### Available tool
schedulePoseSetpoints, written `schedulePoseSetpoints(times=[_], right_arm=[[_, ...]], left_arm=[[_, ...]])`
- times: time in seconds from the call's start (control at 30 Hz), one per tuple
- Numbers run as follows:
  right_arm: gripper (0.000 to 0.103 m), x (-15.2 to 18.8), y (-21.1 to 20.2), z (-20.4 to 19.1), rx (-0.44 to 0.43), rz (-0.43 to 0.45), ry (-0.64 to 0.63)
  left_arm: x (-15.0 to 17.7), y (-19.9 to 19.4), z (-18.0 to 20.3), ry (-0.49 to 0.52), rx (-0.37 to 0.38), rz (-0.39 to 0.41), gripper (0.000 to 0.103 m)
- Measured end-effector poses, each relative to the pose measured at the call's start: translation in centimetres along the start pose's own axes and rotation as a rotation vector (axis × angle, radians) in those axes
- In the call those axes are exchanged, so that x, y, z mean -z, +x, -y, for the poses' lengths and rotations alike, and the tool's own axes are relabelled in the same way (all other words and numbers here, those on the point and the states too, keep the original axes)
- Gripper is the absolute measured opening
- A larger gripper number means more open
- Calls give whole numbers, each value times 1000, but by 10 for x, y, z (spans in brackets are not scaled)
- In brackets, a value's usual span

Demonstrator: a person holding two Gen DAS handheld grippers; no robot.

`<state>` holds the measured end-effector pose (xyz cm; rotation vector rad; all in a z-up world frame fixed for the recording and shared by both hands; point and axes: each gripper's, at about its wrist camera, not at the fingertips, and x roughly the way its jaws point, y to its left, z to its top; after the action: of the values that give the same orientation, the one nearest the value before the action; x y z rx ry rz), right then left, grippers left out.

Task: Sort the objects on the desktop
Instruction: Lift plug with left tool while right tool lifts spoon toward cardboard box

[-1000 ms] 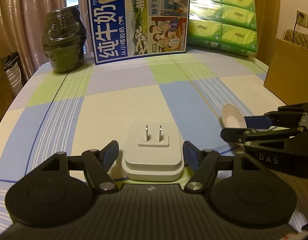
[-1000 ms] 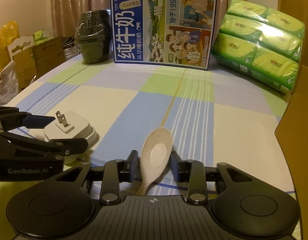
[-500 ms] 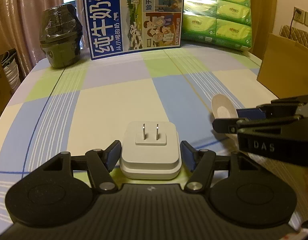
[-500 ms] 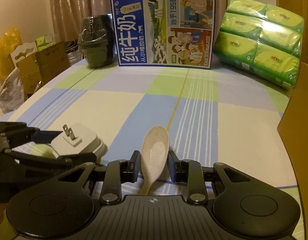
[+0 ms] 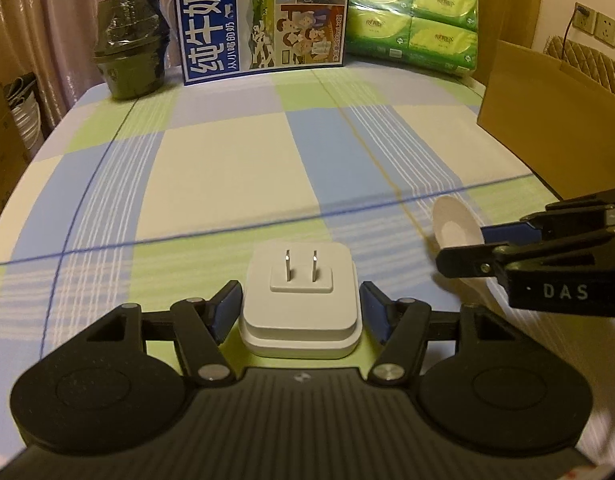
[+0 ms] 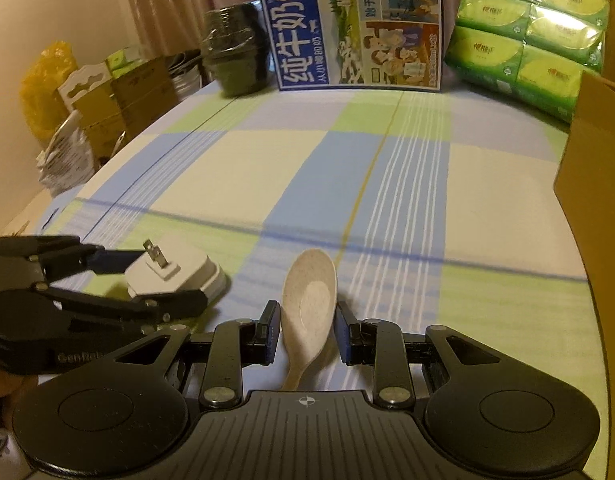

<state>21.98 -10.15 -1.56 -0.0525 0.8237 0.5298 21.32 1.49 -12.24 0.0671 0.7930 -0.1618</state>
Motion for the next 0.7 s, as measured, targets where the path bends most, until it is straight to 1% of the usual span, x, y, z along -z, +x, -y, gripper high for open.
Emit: schedulePoseSetpoints(times=[0.1, 0.2, 0.23, 0.3, 0.33, 0.37, 0.43, 0.53, 0.6, 0.7], right_arm=[[26, 10, -11, -8, 12, 6, -27], [27, 17, -14, -12, 48, 21, -55], [28, 19, -14, -12, 61, 20, -56], [46, 24, -12, -11, 90, 26, -37], [60, 26, -12, -10, 100, 34, -23], [62, 29, -12, -10, 105, 40, -9], [62, 31, -11, -11, 107, 44, -12], [62, 34, -10, -17, 131, 66, -63], [62, 35, -8, -20, 144, 79, -86], [62, 36, -6, -21, 139, 91, -71]], left_arm=[[7, -16, 4, -16, -2, 7, 60], [12, -26, 9, -24, -18, 19, 60], [14, -27, 10, -28, -24, 20, 60], [17, -28, 10, -48, -33, 19, 60], [18, -27, 11, -58, -36, 18, 60], [20, -26, 12, -62, -38, 17, 60], [21, -24, 13, -57, -39, 13, 60], [23, -23, 17, -26, -49, 20, 60], [22, -23, 16, -24, -51, 24, 60], [22, -24, 15, -23, -52, 39, 60]])
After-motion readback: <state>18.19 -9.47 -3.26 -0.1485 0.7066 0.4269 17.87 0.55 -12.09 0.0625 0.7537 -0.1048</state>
